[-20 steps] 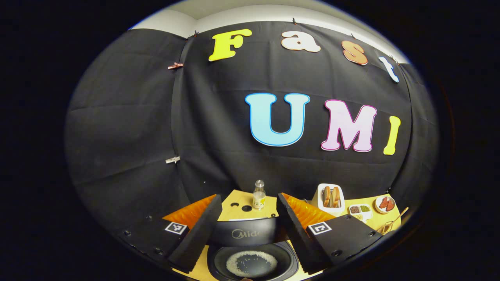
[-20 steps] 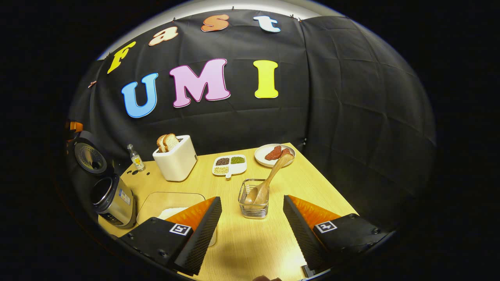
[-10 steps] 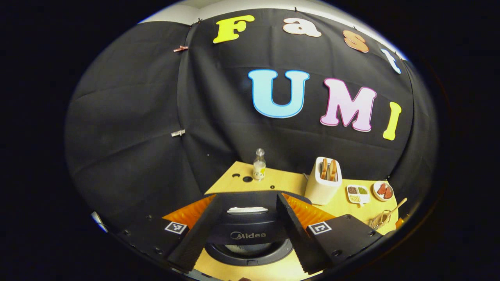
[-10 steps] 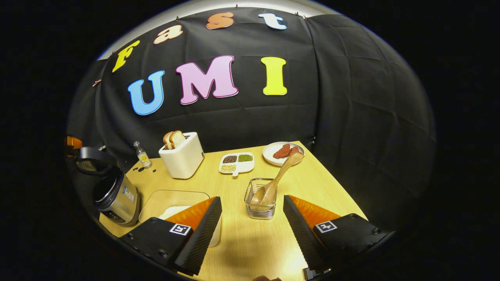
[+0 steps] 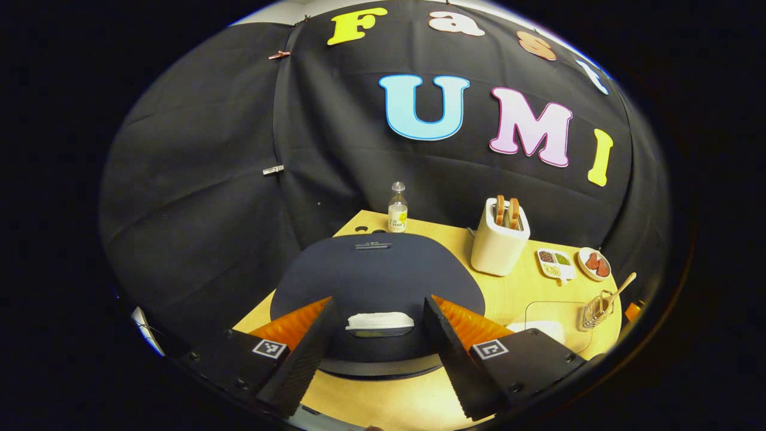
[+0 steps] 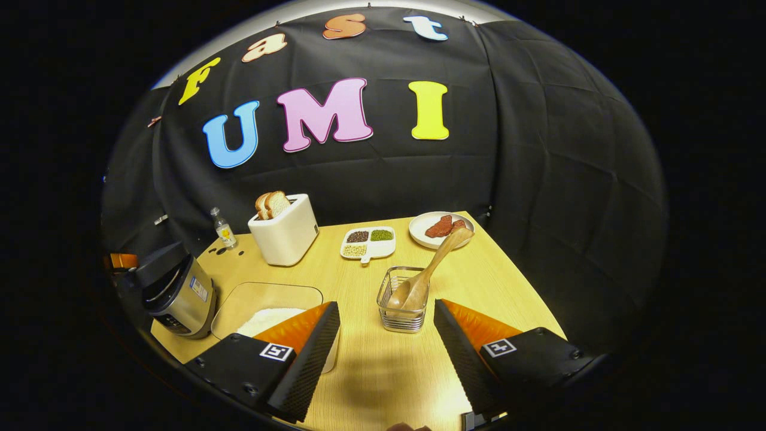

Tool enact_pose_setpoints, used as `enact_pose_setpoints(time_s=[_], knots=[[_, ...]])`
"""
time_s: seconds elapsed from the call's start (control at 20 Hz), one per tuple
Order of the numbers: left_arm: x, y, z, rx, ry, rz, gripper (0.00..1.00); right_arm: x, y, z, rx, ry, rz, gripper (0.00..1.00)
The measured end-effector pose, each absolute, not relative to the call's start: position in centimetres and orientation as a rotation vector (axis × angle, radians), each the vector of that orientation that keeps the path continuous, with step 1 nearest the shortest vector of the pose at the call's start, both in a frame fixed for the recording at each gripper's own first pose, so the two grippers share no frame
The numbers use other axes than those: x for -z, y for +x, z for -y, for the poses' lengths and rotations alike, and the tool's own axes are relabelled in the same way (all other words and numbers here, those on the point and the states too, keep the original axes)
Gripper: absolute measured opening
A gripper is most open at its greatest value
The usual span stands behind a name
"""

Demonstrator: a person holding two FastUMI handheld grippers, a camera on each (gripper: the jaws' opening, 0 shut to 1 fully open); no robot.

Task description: Close the left gripper, press the button to open the rice cooker; take a wooden spoon from the chopstick holder with the right hand, scoop a spoonful of rice and pour it into the rice cooker, then put the wooden spoon back into the chopstick holder.

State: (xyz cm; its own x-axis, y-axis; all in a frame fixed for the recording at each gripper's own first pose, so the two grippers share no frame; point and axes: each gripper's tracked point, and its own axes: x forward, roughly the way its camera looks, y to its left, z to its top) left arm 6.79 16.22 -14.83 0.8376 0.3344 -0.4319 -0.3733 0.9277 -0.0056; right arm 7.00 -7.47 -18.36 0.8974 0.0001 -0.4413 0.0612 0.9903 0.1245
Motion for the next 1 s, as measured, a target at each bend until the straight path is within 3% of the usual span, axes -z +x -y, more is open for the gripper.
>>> enact_pose_setpoints(time_s=[0.25,0.4,1.0], knots=[[17.9,6.4,-15.9,-0.389,-0.083,-0.445,0.98,18.7,7.5,7.1,-0.011,0.131,-0.467,0.99],[17.7,6.3,-15.9,-0.416,-0.074,-0.393,0.97,18.9,8.0,6.6,-0.048,0.134,-0.472,0.99],[18.5,6.4,-15.7,-0.441,-0.084,-0.430,0.98,19.8,7.5,5.3,-0.202,0.086,-0.516,0.99]])
